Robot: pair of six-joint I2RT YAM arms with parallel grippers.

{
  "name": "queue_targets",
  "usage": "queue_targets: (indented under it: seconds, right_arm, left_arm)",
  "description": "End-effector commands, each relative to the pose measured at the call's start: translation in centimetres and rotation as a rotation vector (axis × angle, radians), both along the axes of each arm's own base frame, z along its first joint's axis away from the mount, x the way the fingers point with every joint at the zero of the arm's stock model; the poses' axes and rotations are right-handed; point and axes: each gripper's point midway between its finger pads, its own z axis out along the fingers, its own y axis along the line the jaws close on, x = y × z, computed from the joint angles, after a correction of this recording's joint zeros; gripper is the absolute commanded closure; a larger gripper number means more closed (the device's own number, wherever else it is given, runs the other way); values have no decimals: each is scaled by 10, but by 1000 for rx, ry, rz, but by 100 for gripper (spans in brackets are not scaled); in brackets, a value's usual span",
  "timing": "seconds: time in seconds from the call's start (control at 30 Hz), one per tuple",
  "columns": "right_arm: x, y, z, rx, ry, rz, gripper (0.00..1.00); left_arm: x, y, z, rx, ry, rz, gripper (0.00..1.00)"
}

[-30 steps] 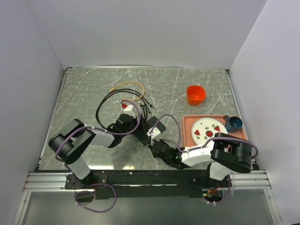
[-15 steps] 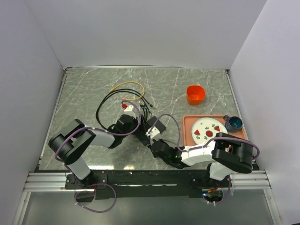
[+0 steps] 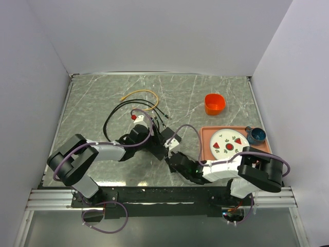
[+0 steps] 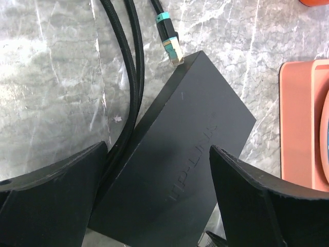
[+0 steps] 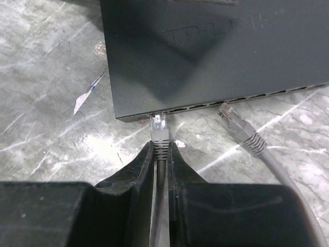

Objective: Insert the plug into the switch port

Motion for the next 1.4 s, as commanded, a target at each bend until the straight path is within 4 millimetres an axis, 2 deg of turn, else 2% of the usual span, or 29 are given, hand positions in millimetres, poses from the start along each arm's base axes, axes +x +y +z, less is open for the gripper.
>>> queue_targets:
  seconds: [0.0,0.07,0.1,0.3,0.4,0.5,0.57,0.6,0.63,0.67,0.7,0.73,0.8,0.83,0.87,0.9,0.93,0.97,1.0,1.07,1.1,1.13,1.27,1.3,1.37]
  right_arm:
    - [14,6,30,139,-44,-61,74]
    - [10,3,25,125,-26,-55,67]
    - [9,2,24,125,-20,-55,58]
    - [-1,-5,12,85,39,-41,30]
    - [-3,-9,11,73,45,-43,24]
    - [-3,-12,21,95,28,-52,18]
    - [3,-14,30,103,-2,-69,16]
    - [7,-12,44,128,-24,-75,13]
    - [9,-14,48,131,-33,-78,12]
    - [14,-15,60,161,-50,-91,11]
    - [22,-17,68,180,-56,-112,8]
    - [28,-20,73,191,-57,-127,7]
    - [36,-21,86,242,-50,-131,6]
    - [49,-31,90,252,-56,-174,5]
    - [53,-33,95,265,-63,-181,5]
    - [58,-34,100,266,-75,-179,5]
    - [65,-39,101,262,-82,-199,5]
    - [68,-43,101,245,-83,-205,5]
    - [72,-42,105,248,-87,-209,5]
    - [77,-47,107,249,-89,-222,5]
    - [78,-49,108,252,-90,-225,5]
    - [79,-49,108,255,-88,-224,5]
    - [83,-59,106,261,-86,-253,4]
    - [83,-60,105,261,-85,-257,4]
    - [83,-62,104,262,-82,-259,4]
  left_arm:
    - [-84,41,-77,180,414,-37,9]
    - [-67,53,-75,204,383,31,8]
    - [-63,59,-75,217,384,50,8]
    - [-23,89,-63,209,347,173,7]
    - [-4,99,-49,234,304,205,6]
    - [16,95,-24,217,232,187,7]
    - [29,91,-10,217,201,179,7]
    - [34,92,-9,235,193,168,7]
    - [38,92,-7,239,187,166,7]
    - [47,89,1,239,173,166,7]
    - [52,92,-2,254,177,164,7]
    - [63,89,7,244,155,162,8]
    - [72,92,5,260,161,160,9]
    - [82,88,14,253,139,158,10]
    - [88,87,15,262,131,160,11]
    - [91,88,10,287,142,152,12]
    - [103,83,19,285,121,150,14]
    - [108,80,19,289,120,143,16]
    - [109,79,9,312,145,127,19]
    - [120,67,14,292,136,95,34]
    - [121,64,8,301,146,82,39]
    - [124,62,11,298,139,79,42]
    - [122,46,5,272,163,26,43]
    - [118,39,-6,292,185,-5,43]
    - [118,32,-8,324,196,-20,41]
